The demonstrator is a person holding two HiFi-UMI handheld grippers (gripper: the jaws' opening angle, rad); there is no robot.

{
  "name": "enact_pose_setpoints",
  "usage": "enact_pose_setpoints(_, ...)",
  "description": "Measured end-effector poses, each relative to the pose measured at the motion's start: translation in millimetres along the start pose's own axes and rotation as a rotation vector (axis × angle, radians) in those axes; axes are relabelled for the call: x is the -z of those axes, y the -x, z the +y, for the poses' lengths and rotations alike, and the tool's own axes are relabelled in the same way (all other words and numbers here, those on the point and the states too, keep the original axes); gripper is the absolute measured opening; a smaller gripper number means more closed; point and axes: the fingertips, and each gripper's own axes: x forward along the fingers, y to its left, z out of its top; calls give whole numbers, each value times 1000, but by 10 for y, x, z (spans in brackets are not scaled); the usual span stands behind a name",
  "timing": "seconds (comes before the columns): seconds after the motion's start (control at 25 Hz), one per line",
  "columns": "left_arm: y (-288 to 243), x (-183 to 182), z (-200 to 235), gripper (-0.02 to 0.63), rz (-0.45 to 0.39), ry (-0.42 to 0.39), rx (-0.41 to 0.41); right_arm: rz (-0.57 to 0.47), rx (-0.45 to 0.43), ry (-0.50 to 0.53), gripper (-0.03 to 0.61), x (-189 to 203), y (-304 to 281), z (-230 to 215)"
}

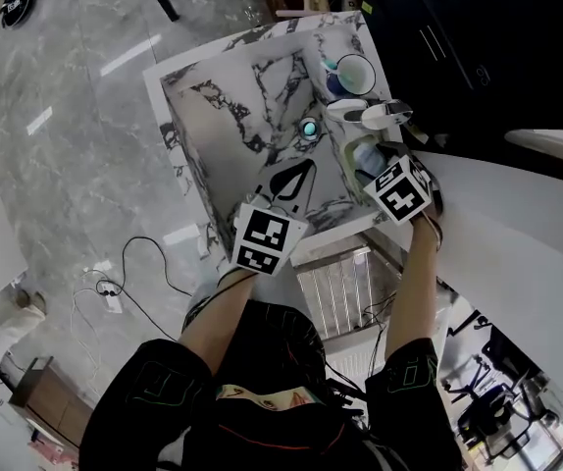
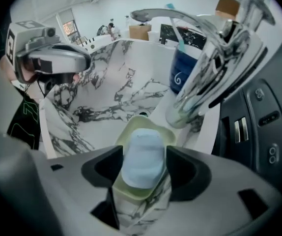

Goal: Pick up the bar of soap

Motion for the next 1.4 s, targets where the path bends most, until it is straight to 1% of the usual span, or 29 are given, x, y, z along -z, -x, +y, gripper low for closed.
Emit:
enact_pose_setpoints(0.24,-24,-16,68,9,-6,14,-22,133,-17,117,277,46,-88,46)
enact_pose_setpoints(0.32,-35,-22,73,9,-8,16,-28,170,-31,117,275,56,-111,62)
enact_pose_setpoints(0.4,-46,-29,73,9,-11,21,-32,185,-53,102,272,35,-131,82)
enact_pose_setpoints(0.6,-53,-56,85,9,-22,30,-44,139,-73,66,270,-44,-136,113)
enact_pose_setpoints(0.72,-54,-73,77,9,-25,29,-49,87,-66,21,268,-57,-117,98)
enact_pose_setpoints(0.88,-23,-98,74,9,-31,23,-59,53,-56,3,262,-59,-104,84)
enact_pose_setpoints(1.24,140,-117,95,9,-43,11,-86,-31,45,-51,256,-30,7,-12)
enact_pose_setpoints(1.4,210,-102,64,9,-42,7,-87,-92,101,-106,255,-24,110,-56)
